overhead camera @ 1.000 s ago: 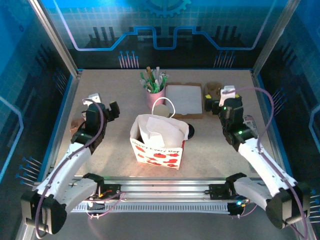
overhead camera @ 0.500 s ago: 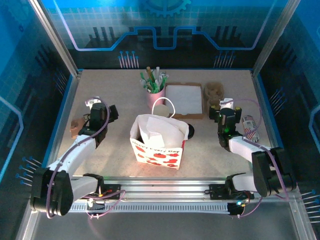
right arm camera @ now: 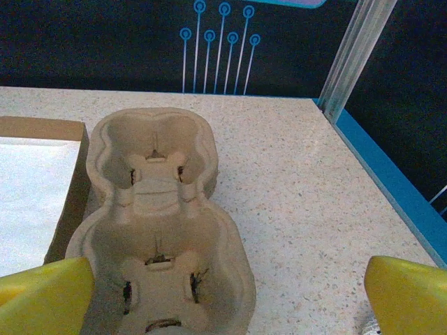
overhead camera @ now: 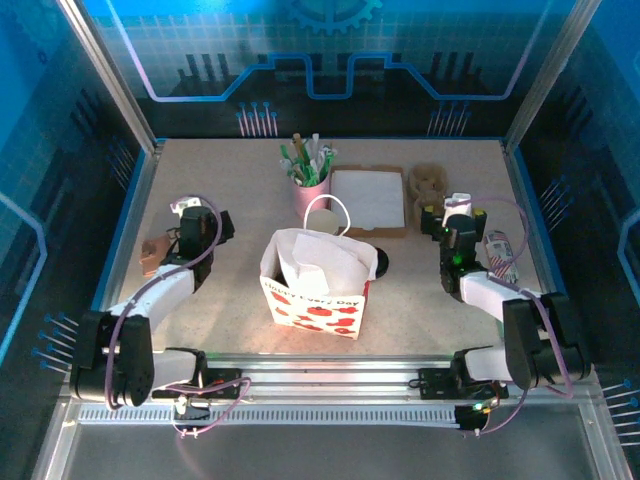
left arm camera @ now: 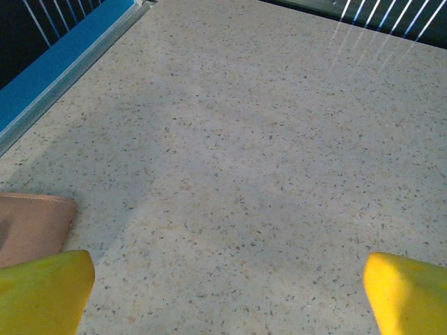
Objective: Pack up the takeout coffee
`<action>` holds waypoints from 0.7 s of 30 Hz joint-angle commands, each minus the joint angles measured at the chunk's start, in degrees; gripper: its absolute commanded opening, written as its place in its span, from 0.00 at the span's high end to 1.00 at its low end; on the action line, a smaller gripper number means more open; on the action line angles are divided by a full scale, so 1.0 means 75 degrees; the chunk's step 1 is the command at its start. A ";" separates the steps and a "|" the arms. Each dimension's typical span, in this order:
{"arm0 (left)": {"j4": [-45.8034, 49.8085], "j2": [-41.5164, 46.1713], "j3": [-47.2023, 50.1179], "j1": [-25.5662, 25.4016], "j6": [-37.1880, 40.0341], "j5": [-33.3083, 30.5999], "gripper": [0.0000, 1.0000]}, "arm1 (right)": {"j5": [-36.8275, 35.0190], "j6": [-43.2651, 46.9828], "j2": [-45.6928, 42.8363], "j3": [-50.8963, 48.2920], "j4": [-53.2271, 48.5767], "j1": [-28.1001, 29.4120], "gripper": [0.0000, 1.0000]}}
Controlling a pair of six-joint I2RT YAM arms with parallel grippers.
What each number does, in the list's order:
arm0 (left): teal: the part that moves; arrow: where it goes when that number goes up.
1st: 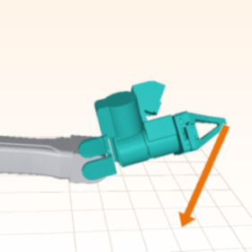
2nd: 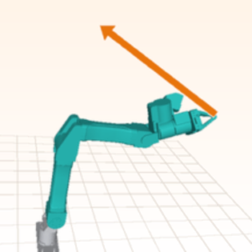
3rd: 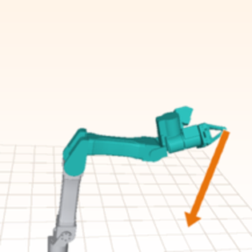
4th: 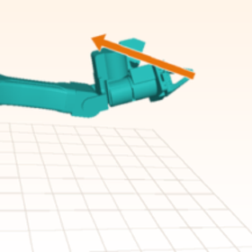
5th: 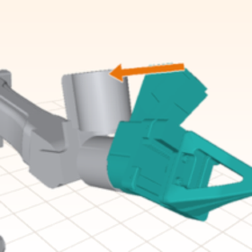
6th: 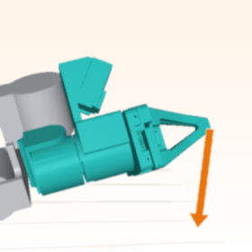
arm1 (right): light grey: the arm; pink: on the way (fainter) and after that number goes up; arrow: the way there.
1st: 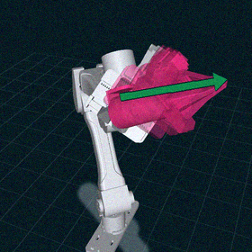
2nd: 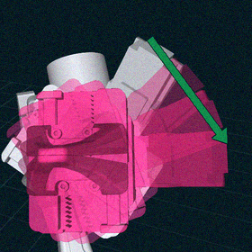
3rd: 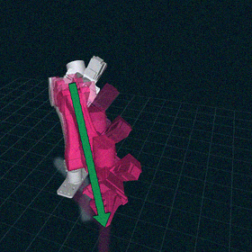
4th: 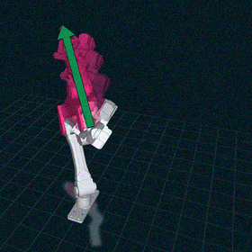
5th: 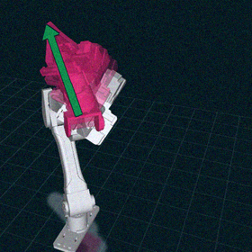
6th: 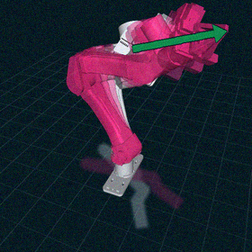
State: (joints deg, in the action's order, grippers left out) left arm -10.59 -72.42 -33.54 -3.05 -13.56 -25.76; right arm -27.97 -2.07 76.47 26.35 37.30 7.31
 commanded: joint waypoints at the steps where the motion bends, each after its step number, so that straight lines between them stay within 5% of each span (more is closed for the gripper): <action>1: -0.0926 -0.0327 0.0166 0.0078 0.0252 0.0254 0.01 | 0.0266 -0.0198 -0.0193 0.0234 -0.0453 -0.0187 0.00; 12: -0.3321 -0.1033 0.0886 0.0088 0.1318 0.0699 0.01 | 0.0675 -0.0305 0.0891 -0.0624 0.1505 -0.0256 0.00; 21: -0.4632 -0.1818 0.1203 0.0090 0.1556 0.1201 0.01 | 0.1528 0.0022 0.1150 -0.0388 0.1372 -0.0257 0.00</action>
State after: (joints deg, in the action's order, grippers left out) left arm -38.57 -84.16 -26.28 -3.05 -3.66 -18.70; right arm -19.55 -3.31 83.96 22.13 44.75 5.91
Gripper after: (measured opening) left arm 0.994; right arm 0.996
